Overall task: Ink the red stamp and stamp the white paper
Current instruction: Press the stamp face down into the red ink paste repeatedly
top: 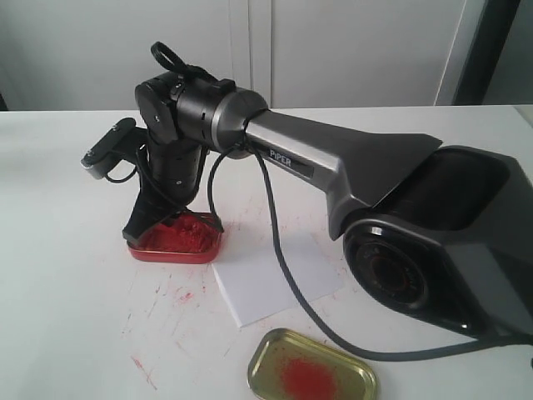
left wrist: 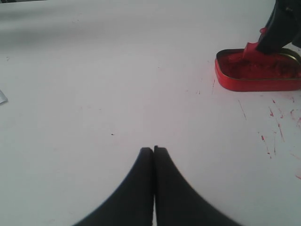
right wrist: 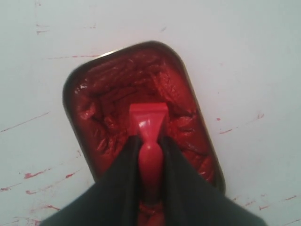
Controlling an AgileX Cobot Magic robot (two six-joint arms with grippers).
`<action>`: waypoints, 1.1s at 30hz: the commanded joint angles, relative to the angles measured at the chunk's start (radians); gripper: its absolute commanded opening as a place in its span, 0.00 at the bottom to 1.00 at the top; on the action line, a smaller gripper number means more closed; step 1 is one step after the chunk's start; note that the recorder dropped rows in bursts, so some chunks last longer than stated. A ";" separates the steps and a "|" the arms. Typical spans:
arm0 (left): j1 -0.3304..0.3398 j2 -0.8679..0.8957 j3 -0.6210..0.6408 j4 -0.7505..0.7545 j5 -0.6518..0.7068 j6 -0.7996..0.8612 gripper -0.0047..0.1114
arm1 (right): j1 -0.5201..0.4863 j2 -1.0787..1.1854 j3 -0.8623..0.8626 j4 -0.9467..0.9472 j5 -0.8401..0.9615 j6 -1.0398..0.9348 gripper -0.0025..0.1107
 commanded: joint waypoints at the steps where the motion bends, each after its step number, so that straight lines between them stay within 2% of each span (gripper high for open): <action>1: 0.004 -0.003 0.005 -0.010 0.003 -0.001 0.04 | -0.004 -0.004 -0.004 -0.012 0.035 0.007 0.02; 5: 0.004 -0.003 0.005 -0.010 0.003 -0.001 0.04 | -0.004 -0.004 -0.004 -0.064 0.043 0.071 0.02; 19: 0.004 -0.003 0.005 -0.010 0.003 -0.001 0.04 | -0.013 -0.001 -0.004 -0.052 0.033 0.097 0.02; 24: 0.004 -0.003 0.005 -0.010 0.003 -0.001 0.04 | -0.013 0.068 -0.004 -0.029 0.046 0.097 0.02; 28: 0.004 -0.003 0.005 -0.010 0.003 -0.001 0.04 | -0.013 0.147 -0.004 -0.029 0.126 0.097 0.02; 33: 0.004 -0.003 0.005 -0.010 0.003 -0.001 0.04 | -0.013 0.148 -0.004 -0.029 0.129 0.097 0.02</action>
